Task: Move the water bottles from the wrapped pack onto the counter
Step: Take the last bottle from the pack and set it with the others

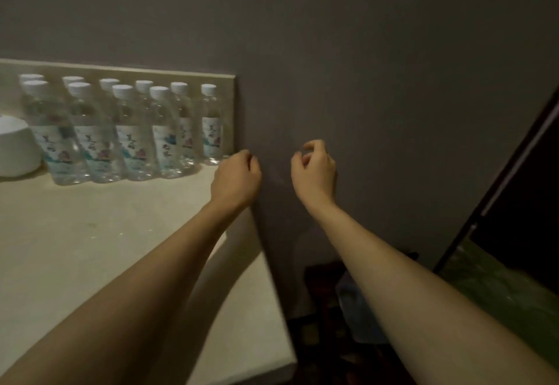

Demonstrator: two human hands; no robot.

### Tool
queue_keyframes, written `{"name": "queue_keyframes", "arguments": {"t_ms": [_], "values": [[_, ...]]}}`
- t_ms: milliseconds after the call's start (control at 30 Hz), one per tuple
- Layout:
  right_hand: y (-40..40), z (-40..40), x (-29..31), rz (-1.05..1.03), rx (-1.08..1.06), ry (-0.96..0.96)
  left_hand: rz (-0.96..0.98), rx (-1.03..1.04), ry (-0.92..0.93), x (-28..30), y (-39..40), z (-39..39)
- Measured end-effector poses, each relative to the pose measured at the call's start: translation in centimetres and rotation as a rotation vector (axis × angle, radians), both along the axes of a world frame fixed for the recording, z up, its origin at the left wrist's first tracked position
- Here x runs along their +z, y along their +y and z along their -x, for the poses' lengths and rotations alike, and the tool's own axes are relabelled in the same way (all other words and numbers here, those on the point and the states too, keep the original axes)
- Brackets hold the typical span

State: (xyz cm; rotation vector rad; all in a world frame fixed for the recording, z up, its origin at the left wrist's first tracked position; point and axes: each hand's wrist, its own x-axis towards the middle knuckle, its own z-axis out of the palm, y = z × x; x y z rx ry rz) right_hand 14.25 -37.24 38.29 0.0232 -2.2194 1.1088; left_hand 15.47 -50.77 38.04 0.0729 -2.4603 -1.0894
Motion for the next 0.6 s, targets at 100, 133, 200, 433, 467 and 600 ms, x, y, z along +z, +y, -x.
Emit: {"name": "queue_keyframes", "arguments": {"t_ms": [100,133,200,433,467,600], "values": [[5.9,-1.1,-0.7,0.072,0.011,0.042,0.059,-0.012,0.026,-0.2,6.5,-0.7],[7.6,-1.5,-1.1,0.087,0.014,0.051,0.066,-0.020,0.033,-0.3,8.3,-1.0],[11.4,-2.3,-2.1,0.111,0.001,0.051,0.073,-0.058,0.030,-1.0,12.5,-1.4],[23.4,-3.5,-7.5,0.170,-0.116,-0.061,0.099,-0.271,-0.169,-5.1,24.8,-1.9],[25.0,-3.4,-8.4,0.174,-0.141,-0.082,0.098,-0.301,-0.201,-5.8,26.3,-1.6],[31.0,-2.9,-12.5,0.164,-0.225,-0.202,0.124,-0.374,-0.342,-9.5,31.7,0.4]]}}
